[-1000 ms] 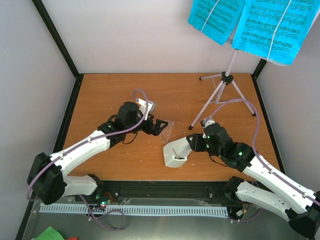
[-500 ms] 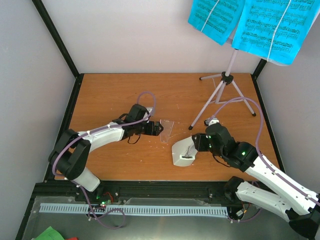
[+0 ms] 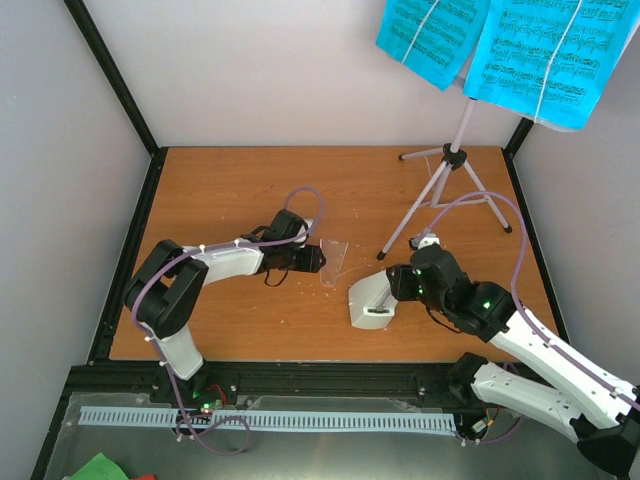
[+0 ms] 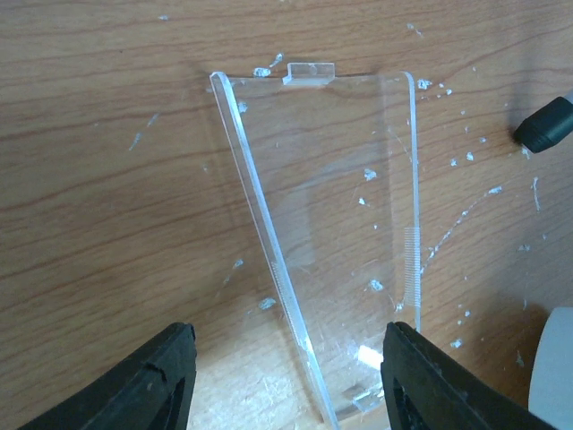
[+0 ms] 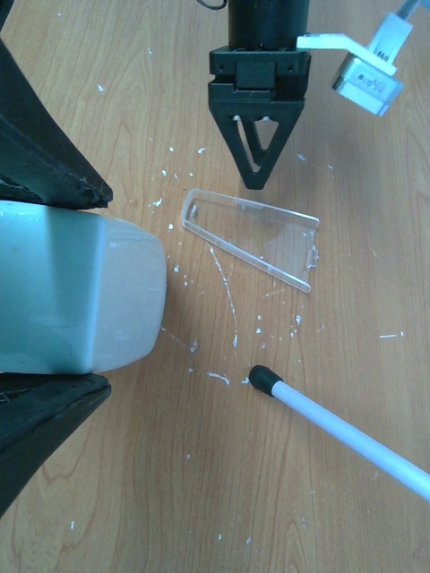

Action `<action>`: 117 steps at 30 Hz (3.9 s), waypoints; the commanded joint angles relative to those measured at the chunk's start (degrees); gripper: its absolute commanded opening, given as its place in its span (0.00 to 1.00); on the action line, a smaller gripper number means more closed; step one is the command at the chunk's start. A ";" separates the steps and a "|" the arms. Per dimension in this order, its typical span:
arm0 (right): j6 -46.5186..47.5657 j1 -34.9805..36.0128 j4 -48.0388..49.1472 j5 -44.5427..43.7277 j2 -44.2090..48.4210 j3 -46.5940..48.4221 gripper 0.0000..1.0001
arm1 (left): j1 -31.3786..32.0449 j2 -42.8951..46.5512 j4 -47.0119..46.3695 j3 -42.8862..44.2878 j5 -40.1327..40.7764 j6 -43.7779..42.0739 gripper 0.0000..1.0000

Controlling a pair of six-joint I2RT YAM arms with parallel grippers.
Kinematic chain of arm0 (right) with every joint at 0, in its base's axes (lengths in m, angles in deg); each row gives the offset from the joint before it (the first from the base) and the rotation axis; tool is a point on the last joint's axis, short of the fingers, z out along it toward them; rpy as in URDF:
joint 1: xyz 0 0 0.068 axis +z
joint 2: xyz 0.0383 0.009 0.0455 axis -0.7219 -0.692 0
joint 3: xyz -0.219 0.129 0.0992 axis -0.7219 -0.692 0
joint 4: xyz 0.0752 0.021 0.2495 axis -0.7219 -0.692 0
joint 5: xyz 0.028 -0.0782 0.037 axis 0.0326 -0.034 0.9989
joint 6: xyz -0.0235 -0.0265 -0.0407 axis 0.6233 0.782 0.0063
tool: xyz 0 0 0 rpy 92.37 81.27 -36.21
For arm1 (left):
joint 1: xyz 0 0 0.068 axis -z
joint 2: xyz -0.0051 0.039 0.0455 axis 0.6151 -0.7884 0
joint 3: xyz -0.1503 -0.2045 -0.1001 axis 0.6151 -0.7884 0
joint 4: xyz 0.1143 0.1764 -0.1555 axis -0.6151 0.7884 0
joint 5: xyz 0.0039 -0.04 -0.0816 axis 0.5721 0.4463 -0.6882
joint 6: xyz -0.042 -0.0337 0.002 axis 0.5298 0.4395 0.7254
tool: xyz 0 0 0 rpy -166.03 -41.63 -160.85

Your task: Pack up the instrument practice props

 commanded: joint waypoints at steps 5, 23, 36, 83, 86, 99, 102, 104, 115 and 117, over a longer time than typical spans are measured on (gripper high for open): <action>0.35 0.33 4.63 -1.77 -0.63 3.42 0.30 | 1.79 -4.27 0.18 5.81 2.68 -1.69 0.52; 0.85 0.34 6.44 -1.21 -1.59 2.70 0.29 | 4.85 -10.63 6.05 11.69 13.55 -4.03 0.29; 0.92 0.34 7.31 -1.34 -2.26 3.01 0.29 | 4.09 -10.09 7.07 11.60 17.10 -4.39 0.05; 3.24 4.64 17.18 -18.76 -37.65 24.02 0.28 | -6.14 20.02 2.46 -11.45 10.28 4.91 0.99; 2.98 4.64 17.52 -17.79 -38.31 23.91 0.32 | -6.15 25.47 2.11 -10.53 8.74 4.96 0.99; 7.92 4.57 13.20 -14.46 -28.98 28.04 0.93 | -6.13 38.04 10.81 4.24 2.56 -3.26 1.00; 7.44 3.67 13.11 -13.68 -22.88 22.35 0.96 | -6.22 39.87 9.19 3.52 -3.93 -2.72 0.99; 6.04 0.70 12.64 -10.26 -18.84 18.24 0.95 | -6.21 39.96 7.82 3.19 -9.58 -2.19 0.99; -0.47 -13.90 26.64 18.35 -7.97 -9.08 0.74 | -6.22 33.85 7.62 8.71 -13.40 -7.22 1.00; -0.99 -15.08 31.33 21.21 -9.35 -12.88 0.70 | -6.22 33.50 6.83 9.30 -11.91 -9.88 0.99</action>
